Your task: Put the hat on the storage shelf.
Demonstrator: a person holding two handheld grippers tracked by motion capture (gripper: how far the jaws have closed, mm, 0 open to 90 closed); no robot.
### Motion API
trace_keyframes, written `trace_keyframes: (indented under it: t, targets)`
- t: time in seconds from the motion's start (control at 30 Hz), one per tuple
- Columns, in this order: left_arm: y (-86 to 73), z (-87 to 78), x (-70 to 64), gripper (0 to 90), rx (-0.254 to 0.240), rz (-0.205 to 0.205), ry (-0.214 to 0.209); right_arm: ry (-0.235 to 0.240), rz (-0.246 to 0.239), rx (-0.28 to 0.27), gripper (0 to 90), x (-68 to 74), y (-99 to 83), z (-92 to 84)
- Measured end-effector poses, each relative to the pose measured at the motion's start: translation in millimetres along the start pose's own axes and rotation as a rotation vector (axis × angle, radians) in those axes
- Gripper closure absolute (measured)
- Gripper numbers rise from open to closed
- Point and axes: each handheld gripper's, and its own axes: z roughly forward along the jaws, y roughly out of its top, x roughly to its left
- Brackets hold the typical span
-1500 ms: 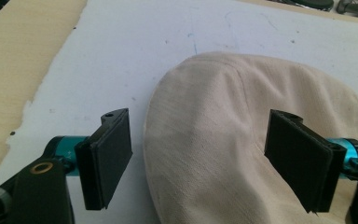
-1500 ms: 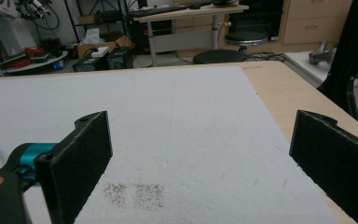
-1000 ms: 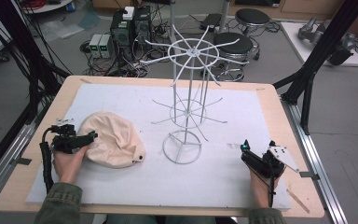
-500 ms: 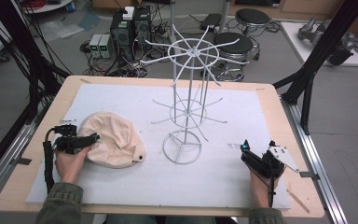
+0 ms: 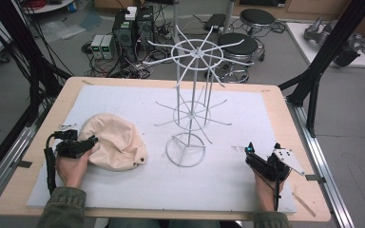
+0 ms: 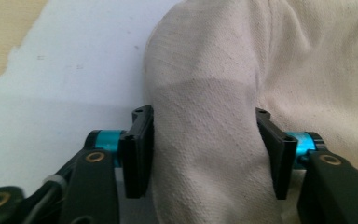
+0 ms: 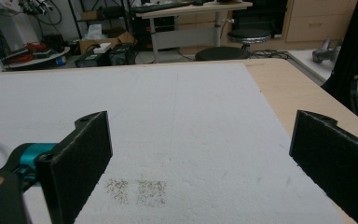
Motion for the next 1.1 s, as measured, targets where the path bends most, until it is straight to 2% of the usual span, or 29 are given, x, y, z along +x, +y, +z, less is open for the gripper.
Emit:
trace_keyframes:
  t: [0.17,0.27,0.3,0.4,0.57,0.7,0.93,1.1]
  targets:
    - [0.1,-4.4,-3.8,56.9,-0.028,0.021,0.042,0.002,0.003,0.002,4.6,0.3,0.1,-0.2]
    - [0.7,-8.1,0.9,63.3,-0.05,-0.022,0.028,0.003,0.001,0.002,4.6,0.1,-0.1,0.2]
    - [0.9,-9.5,2.3,66.0,-0.064,-0.022,0.031,0.004,-0.003,0.001,4.6,-0.3,-0.1,0.5]
    - [1.2,-12.4,5.5,73.4,-0.087,-0.016,0.042,0.004,0.001,0.008,4.6,-0.2,-0.2,0.5]
    - [1.0,-13.9,4.5,77.1,-0.094,0.007,0.066,0.002,0.009,0.006,4.6,-0.5,0.0,-0.1]
    - [1.0,-14.8,2.9,78.0,-0.103,0.016,0.051,0.005,0.009,0.003,4.6,-0.8,0.0,0.1]
    - [1.8,-22.2,0.6,78.3,-0.164,0.02,0.018,0.008,0.01,0.007,4.6,-1.4,0.0,0.1]
    - [3.2,-28.0,2.2,78.0,-0.211,0.008,-0.043,0.009,0.015,0.003,4.6,-0.7,0.1,-0.1]
